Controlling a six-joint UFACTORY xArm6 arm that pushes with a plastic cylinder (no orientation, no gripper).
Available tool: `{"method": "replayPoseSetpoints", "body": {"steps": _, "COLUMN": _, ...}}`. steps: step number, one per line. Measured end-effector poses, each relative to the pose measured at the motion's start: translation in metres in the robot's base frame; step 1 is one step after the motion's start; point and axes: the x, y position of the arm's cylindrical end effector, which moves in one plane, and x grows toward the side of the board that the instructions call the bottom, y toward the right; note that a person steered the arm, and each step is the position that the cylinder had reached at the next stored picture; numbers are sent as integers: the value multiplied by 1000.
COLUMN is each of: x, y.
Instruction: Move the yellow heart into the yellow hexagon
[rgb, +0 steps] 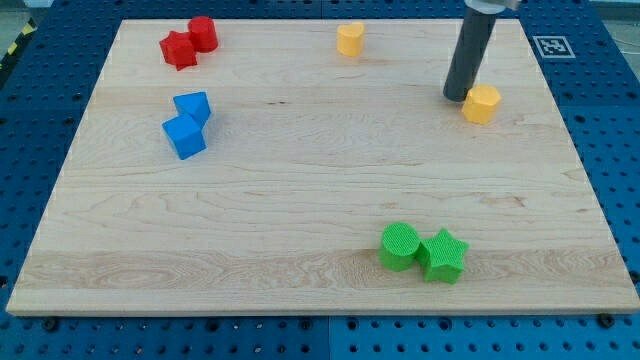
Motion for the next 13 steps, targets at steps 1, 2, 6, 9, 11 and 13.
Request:
{"method": "replayPoseSetpoints", "body": {"steps": 1, "x": 3, "y": 10}}
{"method": "replayPoseSetpoints", "body": {"steps": 2, "x": 23, "y": 8}}
{"method": "replayPoseSetpoints", "body": {"steps": 6, "x": 9, "y": -167}}
{"method": "replayPoseSetpoints", "body": {"steps": 9, "x": -101, "y": -192}}
{"method": "replayPoseSetpoints", "body": {"steps": 11, "x": -132, "y": -198}}
{"method": "replayPoseSetpoints", "body": {"steps": 13, "x": -155, "y": -184}}
